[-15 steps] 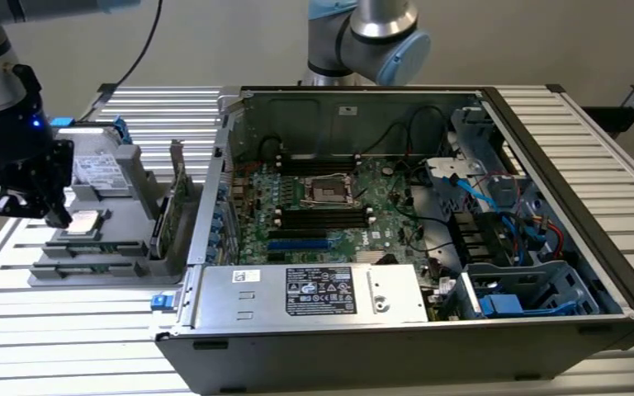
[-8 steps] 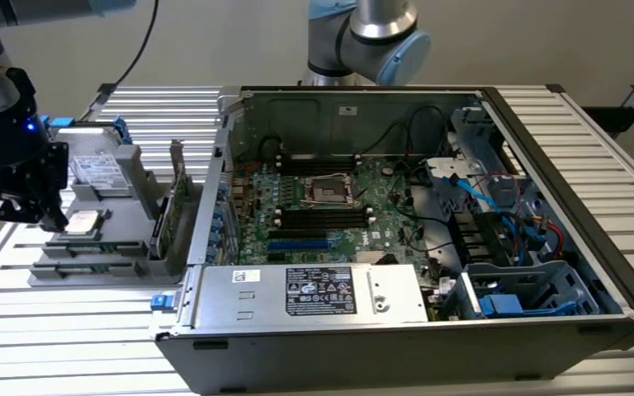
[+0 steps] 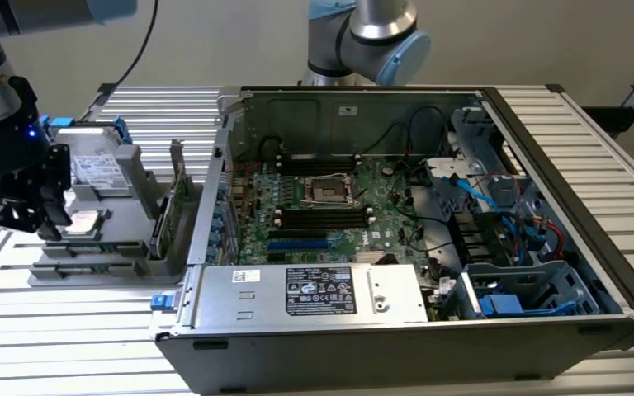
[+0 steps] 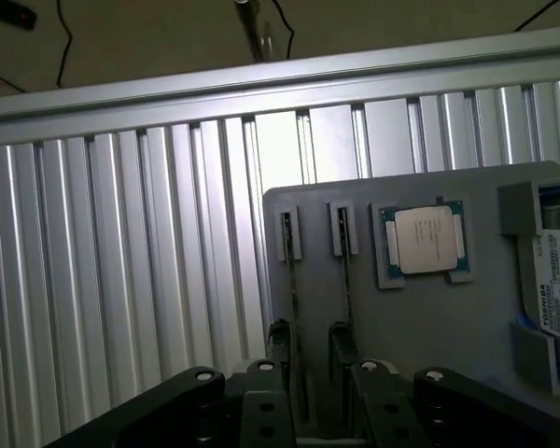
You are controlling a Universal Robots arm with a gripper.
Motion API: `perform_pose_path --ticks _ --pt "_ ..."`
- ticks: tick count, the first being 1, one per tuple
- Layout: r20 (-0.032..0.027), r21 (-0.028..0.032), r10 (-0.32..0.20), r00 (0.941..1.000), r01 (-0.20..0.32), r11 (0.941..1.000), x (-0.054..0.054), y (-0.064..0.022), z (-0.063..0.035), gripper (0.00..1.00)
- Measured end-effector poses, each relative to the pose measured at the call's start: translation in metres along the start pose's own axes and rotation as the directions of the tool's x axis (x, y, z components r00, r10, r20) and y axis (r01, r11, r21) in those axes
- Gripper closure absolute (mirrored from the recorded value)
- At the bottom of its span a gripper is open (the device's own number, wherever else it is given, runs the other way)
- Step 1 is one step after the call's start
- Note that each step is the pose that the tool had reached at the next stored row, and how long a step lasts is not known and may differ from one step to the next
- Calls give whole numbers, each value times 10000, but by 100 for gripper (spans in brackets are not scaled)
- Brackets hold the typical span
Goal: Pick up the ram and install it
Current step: 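Pick up the ram and move it above insertion slot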
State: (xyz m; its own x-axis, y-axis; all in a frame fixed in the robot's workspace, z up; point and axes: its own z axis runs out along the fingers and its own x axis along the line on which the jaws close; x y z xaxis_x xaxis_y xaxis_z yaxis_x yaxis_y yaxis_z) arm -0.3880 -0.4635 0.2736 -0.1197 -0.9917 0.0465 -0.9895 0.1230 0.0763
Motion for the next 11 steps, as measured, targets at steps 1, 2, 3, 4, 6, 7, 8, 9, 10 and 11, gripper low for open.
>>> perform_pose_path --ticks 1,2,3,4,6,7,8,9,10,11 --pt "0 1 -4 10000 4 10000 3 4 19 69" --pt "0 3 -16 10000 16 10000 4 7 40 69" --pt "-2 3 -37 10000 37 10000 5 9 57 69" --pt "-6 5 -75 10000 75 10000 5 11 76 69" --pt "-14 10 -191 9998 191 9998 4 13 112 69" --pt "-20 14 -272 9996 272 9996 3 12 131 69" --pt "-27 18 -362 9993 362 9993 3 12 148 69" --pt "-36 22 -470 9989 470 9989 2 11 167 69" --pt "-46 27 -595 9982 595 9982 1 9 184 69" --pt "-57 33 -741 9972 741 9972 0 8 203 69"
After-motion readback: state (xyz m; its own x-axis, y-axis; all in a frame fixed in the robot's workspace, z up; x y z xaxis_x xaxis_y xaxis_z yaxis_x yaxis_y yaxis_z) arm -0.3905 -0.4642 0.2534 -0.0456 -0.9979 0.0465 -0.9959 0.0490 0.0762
